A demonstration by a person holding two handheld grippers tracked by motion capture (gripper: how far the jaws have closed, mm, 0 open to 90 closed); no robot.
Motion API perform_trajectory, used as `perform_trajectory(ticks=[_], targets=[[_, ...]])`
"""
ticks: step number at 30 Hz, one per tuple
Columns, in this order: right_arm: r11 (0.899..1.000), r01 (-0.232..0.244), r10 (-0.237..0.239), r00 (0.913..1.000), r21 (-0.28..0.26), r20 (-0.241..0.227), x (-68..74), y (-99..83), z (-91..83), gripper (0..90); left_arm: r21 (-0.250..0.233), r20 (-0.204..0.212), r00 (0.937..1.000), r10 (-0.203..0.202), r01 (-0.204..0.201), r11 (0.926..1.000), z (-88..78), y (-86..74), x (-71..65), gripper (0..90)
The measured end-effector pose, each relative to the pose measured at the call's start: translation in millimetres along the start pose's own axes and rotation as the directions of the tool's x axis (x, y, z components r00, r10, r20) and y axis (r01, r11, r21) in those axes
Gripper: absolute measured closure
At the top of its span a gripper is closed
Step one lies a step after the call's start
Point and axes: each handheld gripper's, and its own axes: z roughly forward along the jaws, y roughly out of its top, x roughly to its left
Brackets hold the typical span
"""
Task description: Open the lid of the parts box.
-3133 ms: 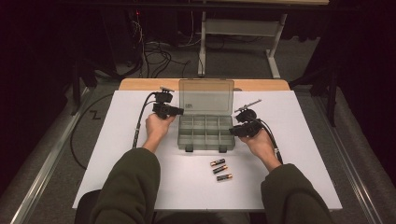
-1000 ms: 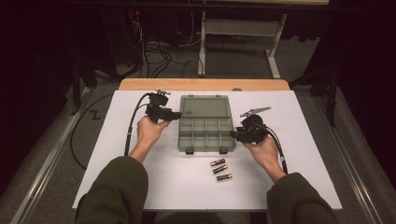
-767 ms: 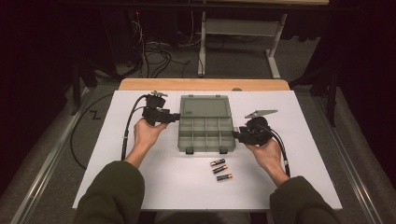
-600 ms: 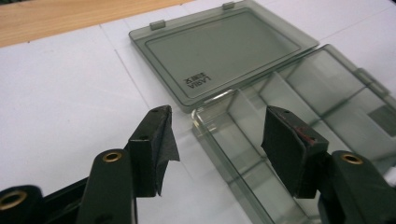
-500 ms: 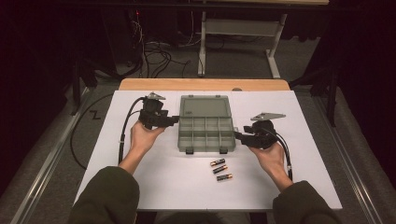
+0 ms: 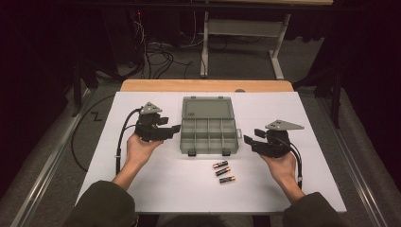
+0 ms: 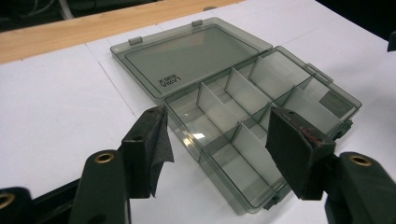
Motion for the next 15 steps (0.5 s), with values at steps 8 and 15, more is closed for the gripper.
perform_trajectory(ticks=[8, 15], targets=[[0.998, 0.004, -0.005, 0.9999, -0.064, -0.012, 1.3, -13.6, -14.1, 45.0, -0.068, 0.027, 0.9996, 0.008, -0.006, 0.9977, -13.6, -11.0, -6.4, 38.3], [0.986, 0.041, -0.047, 0.9984, -0.162, -0.033, 3.2, -33.3, -26.5, 40.1, -0.106, 0.041, 0.9989, 0.021, -0.016, 0.9943, -21.3, -22.1, -10.5, 37.7]])
